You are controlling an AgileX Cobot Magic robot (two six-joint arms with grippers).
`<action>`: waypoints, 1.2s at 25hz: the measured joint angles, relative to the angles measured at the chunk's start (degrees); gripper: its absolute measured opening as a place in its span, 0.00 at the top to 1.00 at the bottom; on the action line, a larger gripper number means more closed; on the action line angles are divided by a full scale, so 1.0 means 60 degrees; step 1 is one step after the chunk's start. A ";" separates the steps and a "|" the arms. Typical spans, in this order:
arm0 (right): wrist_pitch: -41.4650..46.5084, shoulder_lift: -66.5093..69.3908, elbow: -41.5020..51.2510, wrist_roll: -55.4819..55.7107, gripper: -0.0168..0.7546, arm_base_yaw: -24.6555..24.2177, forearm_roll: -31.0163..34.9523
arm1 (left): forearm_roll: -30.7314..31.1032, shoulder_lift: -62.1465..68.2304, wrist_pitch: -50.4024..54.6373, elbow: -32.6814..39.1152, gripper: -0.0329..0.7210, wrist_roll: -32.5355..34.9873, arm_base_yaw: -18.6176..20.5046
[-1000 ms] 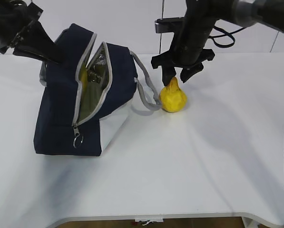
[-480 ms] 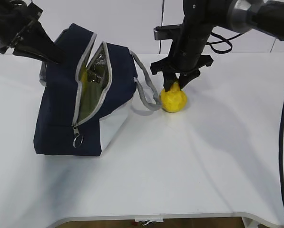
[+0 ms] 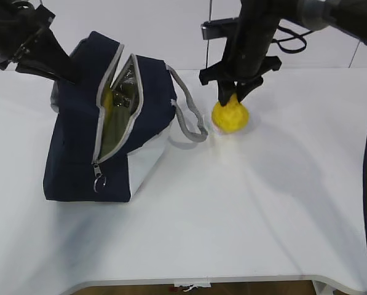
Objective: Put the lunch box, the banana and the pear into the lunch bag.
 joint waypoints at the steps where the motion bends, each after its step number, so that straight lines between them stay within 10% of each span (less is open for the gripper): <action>1: 0.0000 0.0000 -0.0221 -0.0018 0.60 0.0000 -0.0063 | 0.0052 0.0000 0.0000 0.0000 0.93 0.0000 0.0000; 7: 0.0082 -0.0582 -0.0886 -0.0058 0.60 0.0000 0.0528 | 0.0739 0.0000 0.0014 0.0000 0.93 0.0000 0.0000; 18: 0.0151 -0.1308 -0.0929 -0.1118 0.60 0.0018 0.5241 | 0.1289 -0.0038 0.0014 0.0000 0.93 0.0000 0.0000; 30: 0.0151 -0.1247 -0.0929 -0.2159 0.60 0.1029 0.6550 | 0.1288 -0.0038 0.0014 0.0000 0.93 0.0000 0.0000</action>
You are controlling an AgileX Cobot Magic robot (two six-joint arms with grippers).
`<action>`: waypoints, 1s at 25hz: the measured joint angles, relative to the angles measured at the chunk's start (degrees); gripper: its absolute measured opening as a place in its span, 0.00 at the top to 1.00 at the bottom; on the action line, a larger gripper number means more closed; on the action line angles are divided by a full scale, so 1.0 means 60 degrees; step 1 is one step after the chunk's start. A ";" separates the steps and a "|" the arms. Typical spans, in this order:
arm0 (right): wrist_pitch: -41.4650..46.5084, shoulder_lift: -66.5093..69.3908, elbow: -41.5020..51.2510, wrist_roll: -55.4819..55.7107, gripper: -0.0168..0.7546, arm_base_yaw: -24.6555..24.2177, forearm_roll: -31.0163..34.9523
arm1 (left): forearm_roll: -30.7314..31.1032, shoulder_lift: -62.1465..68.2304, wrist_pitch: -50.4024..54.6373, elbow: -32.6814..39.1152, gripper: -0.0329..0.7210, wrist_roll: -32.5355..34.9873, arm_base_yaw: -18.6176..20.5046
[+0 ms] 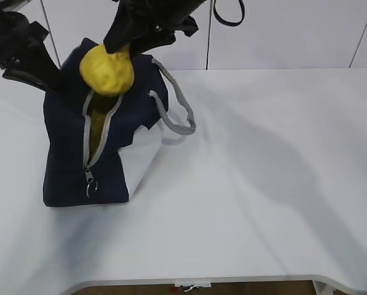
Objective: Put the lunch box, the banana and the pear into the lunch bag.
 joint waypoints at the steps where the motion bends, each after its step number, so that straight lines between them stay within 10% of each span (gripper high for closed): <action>1: 0.0000 0.0061 0.0000 -0.0012 0.60 0.0035 0.0044 | 0.0000 0.0000 0.0000 0.0000 0.93 0.0000 0.0000; 15: -0.0604 0.1386 0.0000 -0.0246 0.58 0.0130 -0.0075 | -0.0261 0.0000 0.0000 0.0000 0.93 0.0000 0.0000; 25: -0.0353 0.1423 0.0000 -0.0331 0.22 0.0154 -0.0119 | -0.0300 0.0000 0.0000 0.0000 0.93 0.0000 0.0000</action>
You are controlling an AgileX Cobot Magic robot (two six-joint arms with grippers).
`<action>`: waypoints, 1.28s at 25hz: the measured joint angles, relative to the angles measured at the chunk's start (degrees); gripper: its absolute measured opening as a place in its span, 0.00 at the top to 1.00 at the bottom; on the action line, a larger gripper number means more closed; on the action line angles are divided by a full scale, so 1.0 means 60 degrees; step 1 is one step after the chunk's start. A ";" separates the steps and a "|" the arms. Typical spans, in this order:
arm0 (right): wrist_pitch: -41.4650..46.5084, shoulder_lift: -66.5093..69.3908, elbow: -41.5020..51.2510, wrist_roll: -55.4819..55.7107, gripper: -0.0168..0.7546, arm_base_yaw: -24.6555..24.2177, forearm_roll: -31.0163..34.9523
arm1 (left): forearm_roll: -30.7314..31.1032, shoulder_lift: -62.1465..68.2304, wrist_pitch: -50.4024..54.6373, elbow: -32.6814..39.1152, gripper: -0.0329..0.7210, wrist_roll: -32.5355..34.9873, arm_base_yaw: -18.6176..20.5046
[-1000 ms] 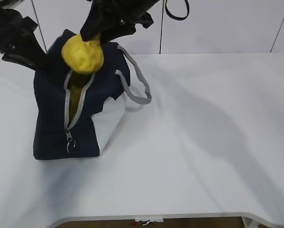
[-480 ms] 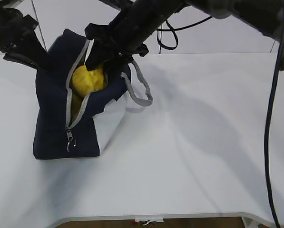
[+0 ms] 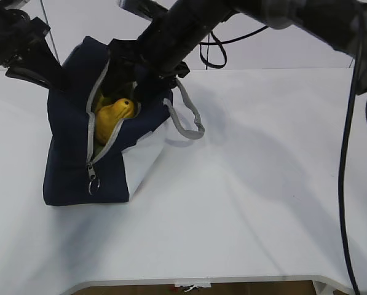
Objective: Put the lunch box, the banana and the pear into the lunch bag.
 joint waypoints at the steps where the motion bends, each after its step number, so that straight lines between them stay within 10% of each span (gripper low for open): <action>1: 0.0091 -0.0093 0.0000 0.0000 0.23 -0.0021 -0.0189 | 0.0000 0.0000 0.0000 0.0000 0.93 0.0000 0.0000; 9: 0.0270 -0.1056 -0.0037 0.0692 0.25 -0.0077 -0.2828 | 0.0034 0.0000 0.0000 0.0000 0.93 0.0000 0.0000; 22: 0.0287 -0.0515 0.0394 0.1068 0.28 -0.0095 -0.2834 | 0.0034 0.0000 0.0000 0.0000 0.93 0.0000 0.0000; 28: 0.0287 -0.0463 0.0419 0.1091 0.86 -0.0095 -0.2793 | -0.0036 0.0000 0.0000 0.0000 0.93 0.0000 0.0000; 32: 0.0287 -0.0463 0.0419 0.1004 0.96 -0.0095 -0.3013 | -0.0752 0.0000 0.0000 0.0000 0.93 0.0000 -0.0053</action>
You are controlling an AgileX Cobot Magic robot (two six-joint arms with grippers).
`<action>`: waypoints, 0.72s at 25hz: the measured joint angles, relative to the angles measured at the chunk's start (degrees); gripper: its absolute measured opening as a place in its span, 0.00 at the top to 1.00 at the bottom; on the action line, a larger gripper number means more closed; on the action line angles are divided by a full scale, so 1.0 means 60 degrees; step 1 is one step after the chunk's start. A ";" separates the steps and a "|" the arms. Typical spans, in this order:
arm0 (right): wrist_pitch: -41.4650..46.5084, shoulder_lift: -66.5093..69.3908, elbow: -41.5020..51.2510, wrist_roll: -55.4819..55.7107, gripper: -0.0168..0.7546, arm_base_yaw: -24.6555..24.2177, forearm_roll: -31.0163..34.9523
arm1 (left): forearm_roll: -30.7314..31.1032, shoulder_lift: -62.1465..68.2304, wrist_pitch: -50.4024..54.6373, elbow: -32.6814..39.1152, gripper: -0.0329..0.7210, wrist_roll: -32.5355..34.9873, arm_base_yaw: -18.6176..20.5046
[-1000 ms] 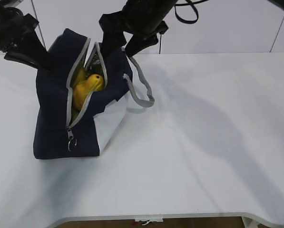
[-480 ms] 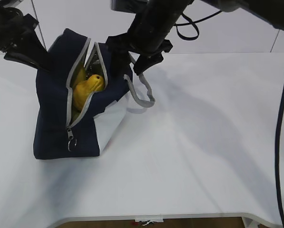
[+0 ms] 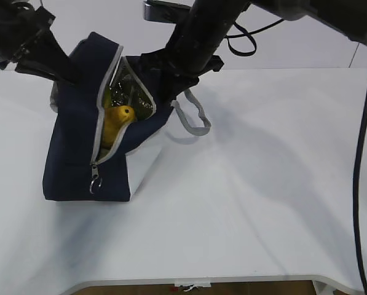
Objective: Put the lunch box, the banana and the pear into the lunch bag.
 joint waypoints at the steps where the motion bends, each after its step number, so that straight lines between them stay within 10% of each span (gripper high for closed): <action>1: 0.0000 -0.0067 0.0000 -0.0007 0.96 0.0000 -0.0168 | -0.0199 0.0000 0.0000 0.0000 0.93 0.0000 -0.0060; 18: 0.0253 -0.2593 0.1824 -0.0006 0.96 -0.0034 -0.2923 | -0.2185 0.0272 -0.1631 0.0000 0.93 -0.0404 -0.1602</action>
